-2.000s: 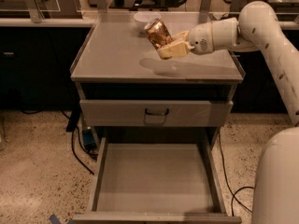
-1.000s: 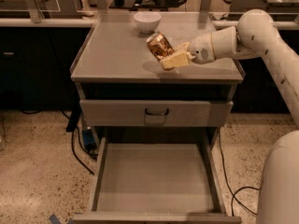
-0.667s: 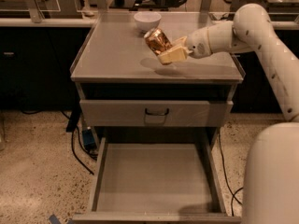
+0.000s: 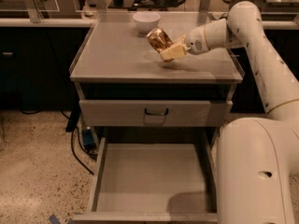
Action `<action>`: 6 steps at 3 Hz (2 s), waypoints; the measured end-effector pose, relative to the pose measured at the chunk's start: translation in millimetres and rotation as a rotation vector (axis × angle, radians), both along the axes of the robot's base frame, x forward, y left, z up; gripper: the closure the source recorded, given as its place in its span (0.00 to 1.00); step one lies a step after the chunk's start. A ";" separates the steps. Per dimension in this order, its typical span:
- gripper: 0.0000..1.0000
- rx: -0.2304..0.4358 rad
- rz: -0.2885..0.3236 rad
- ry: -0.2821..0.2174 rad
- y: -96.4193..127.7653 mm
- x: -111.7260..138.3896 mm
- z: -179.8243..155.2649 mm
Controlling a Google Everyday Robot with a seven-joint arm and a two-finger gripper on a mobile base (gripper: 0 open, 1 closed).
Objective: Pick orange can from middle drawer and place on counter
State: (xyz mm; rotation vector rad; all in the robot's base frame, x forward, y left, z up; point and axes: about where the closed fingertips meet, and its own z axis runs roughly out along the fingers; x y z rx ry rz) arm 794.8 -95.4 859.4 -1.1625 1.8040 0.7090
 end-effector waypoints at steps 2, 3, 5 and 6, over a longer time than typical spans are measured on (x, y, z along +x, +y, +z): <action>0.81 0.049 -0.012 0.126 -7.3 -14.6 -21.4; 0.57 0.049 -0.012 0.126 -7.3 -14.6 -21.5; 0.11 0.049 -0.012 0.127 -7.2 -14.6 -21.5; 0.00 0.049 -0.011 0.127 -7.1 -14.6 -21.6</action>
Offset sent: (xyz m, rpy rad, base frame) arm -0.0113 -0.0071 -0.0185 0.0417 0.0975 -0.0110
